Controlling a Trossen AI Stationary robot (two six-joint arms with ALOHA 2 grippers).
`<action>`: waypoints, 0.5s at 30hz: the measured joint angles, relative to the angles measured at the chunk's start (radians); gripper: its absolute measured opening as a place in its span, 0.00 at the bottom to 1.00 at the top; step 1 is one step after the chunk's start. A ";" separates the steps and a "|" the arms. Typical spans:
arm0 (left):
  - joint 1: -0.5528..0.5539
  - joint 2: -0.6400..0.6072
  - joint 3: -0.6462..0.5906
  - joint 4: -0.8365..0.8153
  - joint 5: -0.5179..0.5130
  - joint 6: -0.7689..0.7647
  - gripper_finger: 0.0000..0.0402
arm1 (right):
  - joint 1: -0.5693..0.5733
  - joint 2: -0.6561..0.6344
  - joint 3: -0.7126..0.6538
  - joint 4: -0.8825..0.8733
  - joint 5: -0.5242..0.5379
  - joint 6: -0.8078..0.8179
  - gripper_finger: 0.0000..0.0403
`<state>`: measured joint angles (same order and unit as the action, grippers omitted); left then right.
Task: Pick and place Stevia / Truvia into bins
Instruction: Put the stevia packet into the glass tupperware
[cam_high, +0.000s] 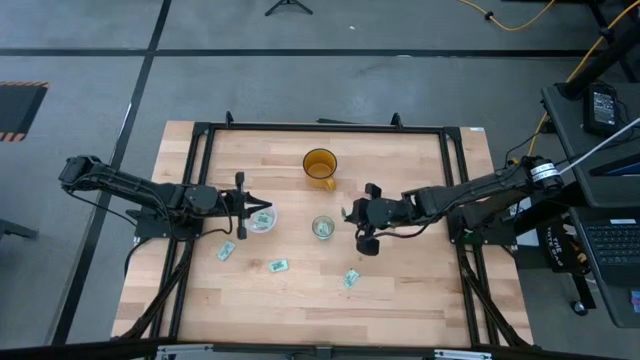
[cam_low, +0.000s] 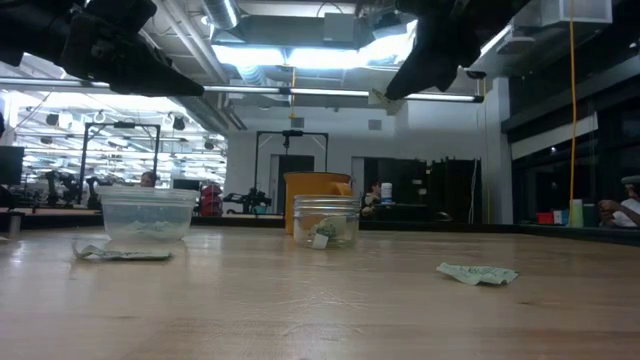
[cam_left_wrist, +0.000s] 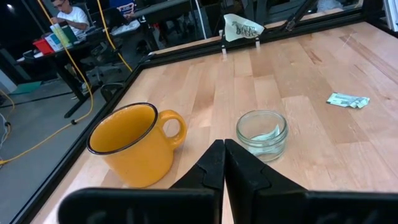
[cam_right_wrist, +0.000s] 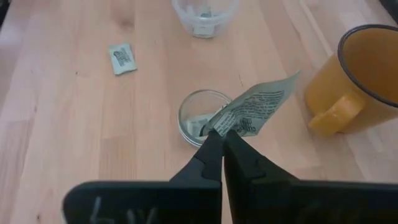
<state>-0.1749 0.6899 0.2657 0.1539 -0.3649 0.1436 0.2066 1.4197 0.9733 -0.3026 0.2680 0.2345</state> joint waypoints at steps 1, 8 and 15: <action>0.000 0.000 0.000 0.000 0.000 0.000 0.02 | 0.000 0.000 0.000 0.000 0.000 0.006 0.00; 0.000 0.000 0.000 0.000 0.000 0.000 0.01 | 0.000 0.057 0.031 0.001 -0.016 0.044 0.00; 0.000 0.000 0.000 0.000 0.000 0.000 0.01 | 0.000 0.225 0.223 -0.155 -0.086 -0.007 0.00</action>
<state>-0.1749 0.6899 0.2657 0.1535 -0.3649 0.1436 0.2066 1.6446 1.1964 -0.4573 0.1824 0.2273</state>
